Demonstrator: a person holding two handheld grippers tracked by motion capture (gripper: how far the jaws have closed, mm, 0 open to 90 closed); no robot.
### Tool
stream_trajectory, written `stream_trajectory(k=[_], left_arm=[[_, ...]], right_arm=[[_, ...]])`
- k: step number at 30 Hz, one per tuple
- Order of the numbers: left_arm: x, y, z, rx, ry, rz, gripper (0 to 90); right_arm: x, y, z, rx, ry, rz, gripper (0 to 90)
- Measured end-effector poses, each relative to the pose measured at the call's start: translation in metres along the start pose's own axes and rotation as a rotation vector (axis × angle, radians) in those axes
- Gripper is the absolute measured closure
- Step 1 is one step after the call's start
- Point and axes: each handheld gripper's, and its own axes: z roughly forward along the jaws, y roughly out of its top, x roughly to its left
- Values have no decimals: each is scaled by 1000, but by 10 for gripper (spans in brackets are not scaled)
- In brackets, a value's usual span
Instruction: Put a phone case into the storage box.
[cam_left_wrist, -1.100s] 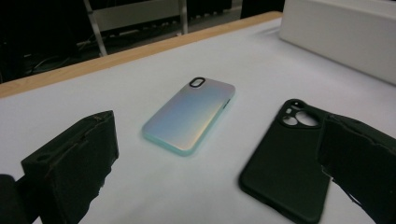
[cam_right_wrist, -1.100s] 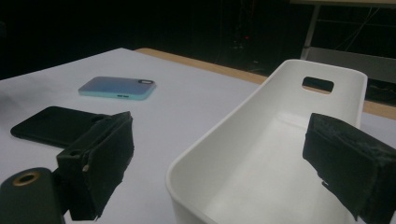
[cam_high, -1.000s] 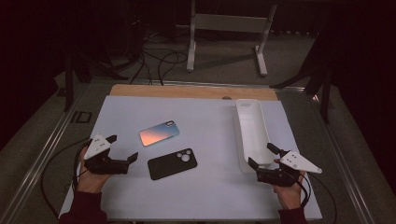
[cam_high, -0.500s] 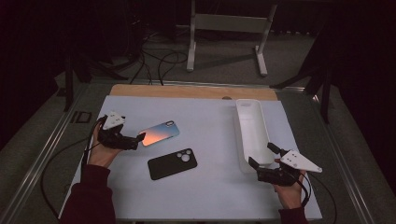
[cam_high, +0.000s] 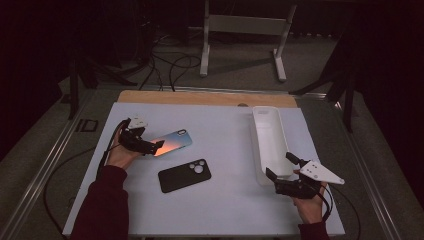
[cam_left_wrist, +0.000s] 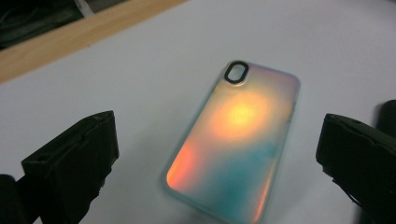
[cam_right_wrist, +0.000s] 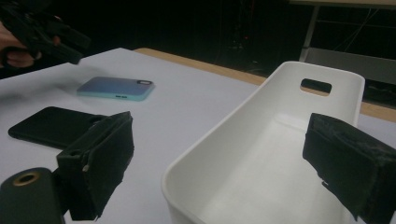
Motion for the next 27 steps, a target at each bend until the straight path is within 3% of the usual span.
stream_trajectory(k=[5, 10, 18, 22, 26, 27], left_arm=[[1, -2, 19, 56, -5, 3, 0], [-1, -1, 33, 99, 21, 28, 0], [-9, 0, 57, 147, -28, 46, 0], [-12, 3, 64, 142, -44, 47, 0], [-13, 2, 68, 166, -60, 52, 0], [-13, 1, 70, 191, -72, 58, 0]], right_arm=[[0, 0, 0, 1, 2, -1, 86], [0, 0, 1, 3, 3, 1, 86], [0, 0, 2, 4, 2, 2, 86], [0, 0, 1, 2, 3, 3, 86], [-1, -1, 1, 1, 2, 4, 86], [-1, -1, 1, 1, 2, 4, 86]])
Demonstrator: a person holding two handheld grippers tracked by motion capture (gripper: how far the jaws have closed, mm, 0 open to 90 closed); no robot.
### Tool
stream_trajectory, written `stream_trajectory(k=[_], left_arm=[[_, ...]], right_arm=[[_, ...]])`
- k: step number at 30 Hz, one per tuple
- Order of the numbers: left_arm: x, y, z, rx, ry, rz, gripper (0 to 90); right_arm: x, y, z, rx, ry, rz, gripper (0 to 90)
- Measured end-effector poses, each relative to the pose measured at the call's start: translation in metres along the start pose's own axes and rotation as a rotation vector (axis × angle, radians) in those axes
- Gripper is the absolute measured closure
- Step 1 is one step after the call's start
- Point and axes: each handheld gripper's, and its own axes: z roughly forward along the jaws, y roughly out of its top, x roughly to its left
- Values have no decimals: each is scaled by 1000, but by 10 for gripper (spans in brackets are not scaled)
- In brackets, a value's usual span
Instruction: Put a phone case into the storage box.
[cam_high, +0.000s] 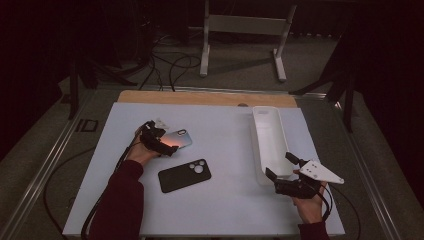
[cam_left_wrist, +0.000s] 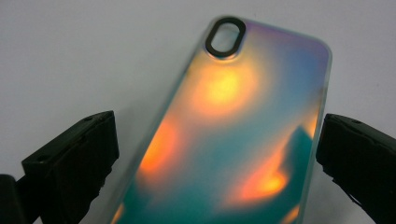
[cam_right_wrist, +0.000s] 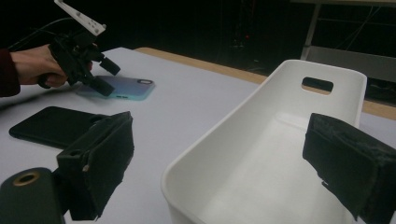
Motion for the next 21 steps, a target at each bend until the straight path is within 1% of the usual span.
stream_trajectory(k=[1, 2, 4, 7, 11, 12, 13, 14, 18, 21], left_arm=[[0, -1, 1, 4, -5, -1, 0], [2, -2, 1, 6, -18, -15, 0], [3, -3, 0, 13, -26, -9, 0], [2, -1, -1, 29, -26, -9, 7], [-1, 0, -3, 43, -21, -14, 61], [-3, 1, -5, 59, -19, -7, 61], [-3, 1, -6, 68, -21, -4, 86], [-5, 2, -7, 77, -20, -9, 98], [-9, 5, -10, 119, -23, 16, 153], [-11, 5, -11, 121, -15, 9, 161]], right_arm=[[0, 0, 0, 0, -2, 2, 86], [0, 0, -1, 0, -2, 2, 86], [-1, 0, -1, 0, -3, 3, 86], [-1, 0, -1, 0, -4, 6, 86], [0, 0, 0, 2, -4, 4, 86], [0, 0, 0, 2, -5, 5, 86], [0, 0, 0, 1, -6, 5, 86], [0, 0, -1, 1, -7, 6, 86], [0, 1, -2, -3, -11, 10, 86], [-1, 1, -2, -4, -12, 11, 86]])
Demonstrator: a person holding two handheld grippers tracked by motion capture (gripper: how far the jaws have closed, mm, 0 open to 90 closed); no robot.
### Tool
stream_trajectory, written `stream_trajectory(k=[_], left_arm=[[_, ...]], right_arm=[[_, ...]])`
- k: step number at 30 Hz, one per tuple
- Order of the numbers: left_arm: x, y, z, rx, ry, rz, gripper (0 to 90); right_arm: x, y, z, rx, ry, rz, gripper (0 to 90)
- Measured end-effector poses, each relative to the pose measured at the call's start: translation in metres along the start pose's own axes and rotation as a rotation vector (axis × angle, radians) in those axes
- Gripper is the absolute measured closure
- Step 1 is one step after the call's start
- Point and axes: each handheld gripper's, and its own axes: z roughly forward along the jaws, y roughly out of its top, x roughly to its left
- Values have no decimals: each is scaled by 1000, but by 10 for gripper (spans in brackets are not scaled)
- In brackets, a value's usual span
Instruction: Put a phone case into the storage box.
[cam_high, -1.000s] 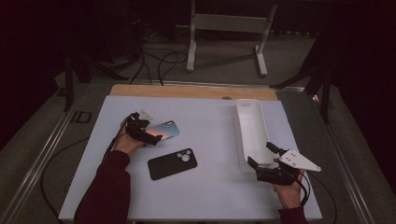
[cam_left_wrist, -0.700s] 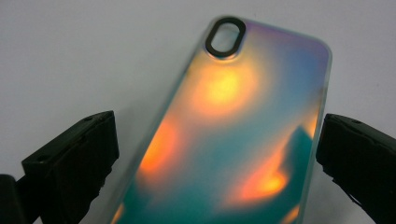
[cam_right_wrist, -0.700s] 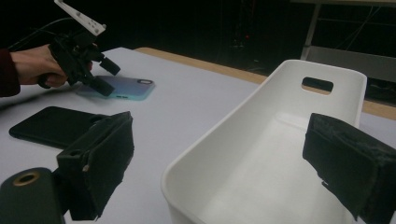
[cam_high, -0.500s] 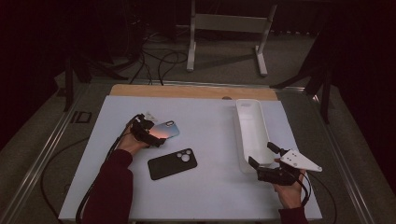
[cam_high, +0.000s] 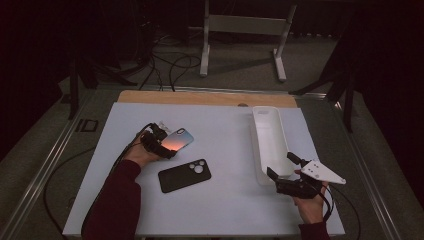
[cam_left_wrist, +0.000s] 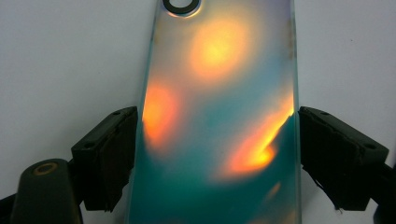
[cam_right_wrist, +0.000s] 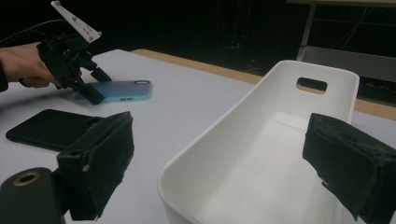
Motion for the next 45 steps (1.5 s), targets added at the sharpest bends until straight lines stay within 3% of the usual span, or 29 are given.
stream_trajectory(k=[8, 25, 32, 45], left_arm=[[-2, -3, -4, -29, -3, -26, 169], [-13, 1, -40, -183, 21, -37, 168], [-23, 4, -53, -246, 34, -16, 168], [-47, 6, -74, -344, 20, 25, 168]], right_arm=[[-2, 1, -1, 1, -11, 3, 86], [0, 3, 1, 9, -11, 2, 86], [0, 5, 3, 27, -21, 4, 86], [1, 8, 5, 49, -21, 23, 86]])
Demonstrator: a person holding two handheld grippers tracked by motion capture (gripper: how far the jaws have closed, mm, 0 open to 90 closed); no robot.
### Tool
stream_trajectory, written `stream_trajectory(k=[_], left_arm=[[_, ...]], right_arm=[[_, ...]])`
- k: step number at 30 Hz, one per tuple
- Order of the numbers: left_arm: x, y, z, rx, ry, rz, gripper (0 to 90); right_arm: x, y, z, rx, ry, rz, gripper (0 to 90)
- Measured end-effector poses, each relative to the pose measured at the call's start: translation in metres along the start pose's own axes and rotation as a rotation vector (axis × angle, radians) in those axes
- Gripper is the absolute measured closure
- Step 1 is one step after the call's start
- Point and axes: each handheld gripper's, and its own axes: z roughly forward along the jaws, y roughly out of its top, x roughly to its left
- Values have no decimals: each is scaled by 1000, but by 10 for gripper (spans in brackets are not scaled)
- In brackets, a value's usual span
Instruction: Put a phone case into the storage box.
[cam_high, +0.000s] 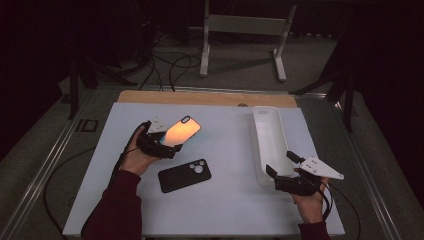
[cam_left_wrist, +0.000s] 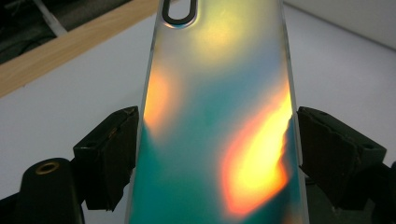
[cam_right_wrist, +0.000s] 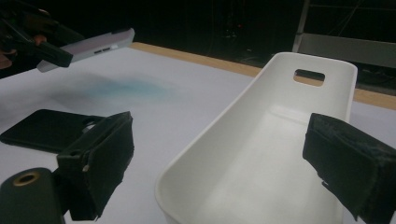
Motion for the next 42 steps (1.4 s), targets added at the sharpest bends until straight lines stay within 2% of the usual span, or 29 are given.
stream_trajectory(k=[8, 14, 20, 30, 42], left_arm=[[-16, 3, -5, -46, -16, 21, 168], [-32, 5, -8, -85, -20, 53, 167], [-45, 8, -6, -110, -37, 74, 167], [-64, 18, -1, -151, -51, 112, 168], [-88, 32, 10, -198, -70, 157, 168]], right_arm=[[0, 1, 2, 22, 11, 22, 85], [1, 1, 4, 30, 24, 36, 85], [1, 2, 6, 33, 23, 56, 86], [-1, 10, 8, 33, 65, 55, 85], [-1, 18, 15, 41, 124, 83, 85]])
